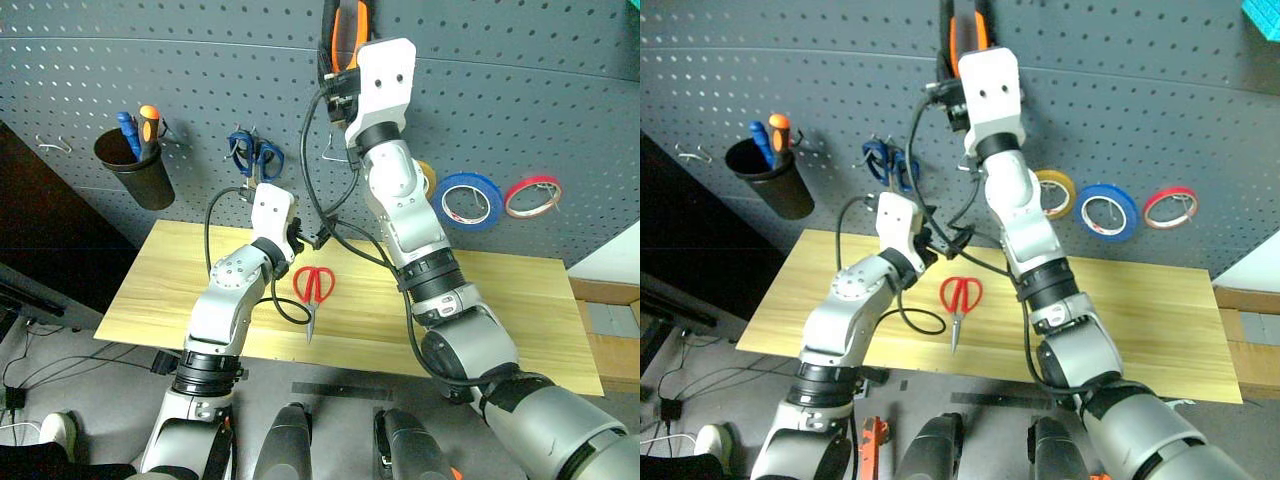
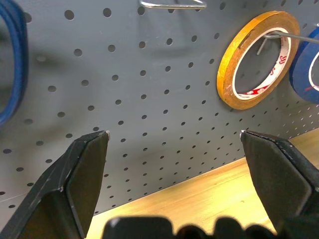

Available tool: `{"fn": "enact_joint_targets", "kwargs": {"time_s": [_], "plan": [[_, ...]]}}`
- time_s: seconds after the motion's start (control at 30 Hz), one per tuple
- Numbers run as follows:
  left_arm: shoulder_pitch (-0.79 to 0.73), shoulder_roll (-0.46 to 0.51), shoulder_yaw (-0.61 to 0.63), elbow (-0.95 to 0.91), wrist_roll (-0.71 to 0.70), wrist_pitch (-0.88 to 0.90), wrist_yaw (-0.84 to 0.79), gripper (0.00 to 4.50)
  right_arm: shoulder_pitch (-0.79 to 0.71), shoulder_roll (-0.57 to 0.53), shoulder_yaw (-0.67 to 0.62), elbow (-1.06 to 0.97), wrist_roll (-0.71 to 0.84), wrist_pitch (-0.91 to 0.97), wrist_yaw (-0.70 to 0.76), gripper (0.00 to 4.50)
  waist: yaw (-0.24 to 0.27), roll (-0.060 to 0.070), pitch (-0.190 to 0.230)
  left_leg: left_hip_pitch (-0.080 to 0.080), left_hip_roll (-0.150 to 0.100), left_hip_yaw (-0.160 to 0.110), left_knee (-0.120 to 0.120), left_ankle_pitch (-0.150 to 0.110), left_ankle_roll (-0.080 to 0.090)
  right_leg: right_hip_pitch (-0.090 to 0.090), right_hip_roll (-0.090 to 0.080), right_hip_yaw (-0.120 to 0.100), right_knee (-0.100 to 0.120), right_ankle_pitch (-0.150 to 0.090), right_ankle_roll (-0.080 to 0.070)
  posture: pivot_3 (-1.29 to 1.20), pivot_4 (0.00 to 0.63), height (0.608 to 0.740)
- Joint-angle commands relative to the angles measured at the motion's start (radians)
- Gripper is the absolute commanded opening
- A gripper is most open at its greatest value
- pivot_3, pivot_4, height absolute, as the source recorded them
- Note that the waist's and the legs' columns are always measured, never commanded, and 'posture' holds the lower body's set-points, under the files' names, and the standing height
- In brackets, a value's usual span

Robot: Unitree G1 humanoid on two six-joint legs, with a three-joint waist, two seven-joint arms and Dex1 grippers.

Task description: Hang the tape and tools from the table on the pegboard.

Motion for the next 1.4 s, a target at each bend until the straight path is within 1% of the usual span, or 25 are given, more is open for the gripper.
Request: {"fn": "enact_joint_targets", "kwargs": {"time_s": [0.03, 0.17, 0.27, 0.6, 0.63, 0.67, 0.73, 0.87, 0.93, 1.1, 1.23, 1.4], "plan": [[-0.004, 0.004, 0.011, -0.038, 0.003, -0.014, 0.003, 4.50, 0.001, 0.008, 0.000, 0.016, -0.004, -0.056, -0.012, 2.81, 0.000, 0.000, 0.000, 0.000, 0.000, 0.000, 0.000, 0.000, 0.000, 0.000, 0.000, 0.000, 0.000, 0.000, 0.000, 0.26, 0.216, 0.740], [0.005, 0.009, 0.013, -0.040, 0.003, -0.013, 0.001, 4.50, 0.046, 0.013, 0.024, 0.108, -0.043, -0.104, -0.029, 2.81, -0.001, 0.000, 0.000, 0.000, 0.000, 0.000, 0.000, 0.000, 0.000, 0.000, 0.000, 0.000, 0.001, 0.000, 0.000, 0.26, 0.218, 0.740], [0.007, 0.011, 0.014, -0.046, 0.002, -0.010, 0.003, 4.50, 0.068, 0.013, 0.027, 0.154, -0.045, -0.114, -0.033, 2.81, -0.001, 0.000, 0.000, 0.000, 0.000, 0.000, 0.000, 0.000, 0.000, 0.000, 0.000, 0.000, 0.001, 0.000, 0.000, 0.26, 0.221, 0.740], [0.005, 0.014, 0.014, -0.041, 0.002, -0.012, 0.005, 4.50, 0.099, 0.005, 0.031, 0.154, -0.052, -0.094, -0.007, 2.81, 0.000, 0.000, 0.000, 0.000, 0.000, -0.001, 0.001, 0.000, 0.000, 0.000, 0.000, 0.000, 0.001, 0.000, 0.000, 0.25, 0.223, 0.740], [0.005, 0.013, 0.013, -0.041, 0.002, -0.012, 0.005, 4.50, 0.103, 0.002, 0.030, 0.144, -0.049, -0.092, 0.001, 3.53, -0.001, 0.000, 0.000, 0.000, 0.000, -0.001, 0.001, 0.000, 0.000, 0.000, 0.000, 0.000, 0.001, 0.000, 0.000, 0.25, 0.223, 0.740], [0.006, 0.011, 0.011, -0.041, 0.002, -0.012, 0.005, 4.50, 0.107, -0.001, 0.029, 0.134, -0.045, -0.088, 0.009, 3.77, 0.000, 0.000, 0.000, 0.000, 0.000, -0.001, 0.001, 0.000, 0.000, 0.000, 0.000, 0.000, 0.001, 0.000, 0.000, 0.25, 0.222, 0.740], [0.011, 0.009, 0.008, -0.042, 0.003, -0.013, 0.005, 4.50, 0.122, -0.010, 0.028, 0.103, -0.043, -0.070, 0.027, 4.43, 0.002, 0.000, 0.000, 0.000, 0.000, -0.001, 0.001, 0.000, 0.000, 0.000, 0.000, 0.000, 0.001, 0.000, 0.000, 0.23, 0.222, 0.740], [0.046, -0.006, -0.022, -0.049, 0.019, -0.018, 0.011, 4.50, 0.211, -0.034, 0.042, -0.011, -0.026, -0.011, 0.114, 4.48, 0.004, 0.000, 0.000, 0.000, 0.000, -0.001, 0.002, 0.000, 0.000, 0.001, 0.000, 0.000, 0.001, 0.000, 0.000, 0.21, 0.226, 0.740], [0.082, -0.021, -0.032, -0.048, 0.042, -0.022, 0.040, 4.50, 0.279, -0.061, 0.057, -0.118, -0.016, 0.035, 0.177, 4.48, 0.001, 0.000, 0.000, 0.000, -0.001, -0.001, 0.001, 0.000, 0.000, 0.002, 0.000, 0.000, 0.000, 0.000, 0.000, 0.20, 0.227, 0.740], [0.168, -0.034, -0.031, -0.073, 0.061, -0.017, 0.073, 4.50, 0.431, -0.114, 0.079, -0.396, 0.019, 0.180, 0.279, 4.48, -0.011, 0.000, 0.000, 0.000, 0.000, -0.001, 0.000, 0.000, 0.000, 0.000, 0.000, 0.000, 0.001, 0.000, 0.000, 0.16, 0.233, 0.740], [0.229, -0.036, -0.040, -0.084, 0.085, -0.024, 0.098, 4.50, 0.542, -0.167, 0.107, -0.611, 0.040, 0.292, 0.365, 4.48, -0.031, 0.000, 0.000, 0.000, 0.000, -0.001, 0.000, 0.000, 0.000, 0.001, 0.000, 0.000, 0.000, 0.000, 0.000, 0.13, 0.237, 0.740], [0.256, -0.038, -0.063, -0.044, 0.142, -0.014, 0.140, 4.50, 0.649, -0.245, 0.155, -0.798, 0.135, 0.407, 0.528, 4.48, -0.038, 0.000, 0.000, 0.001, 0.000, -0.001, 0.002, 0.000, 0.000, 0.002, 0.000, 0.000, 0.001, 0.000, 0.000, 0.09, 0.245, 0.740]]}}
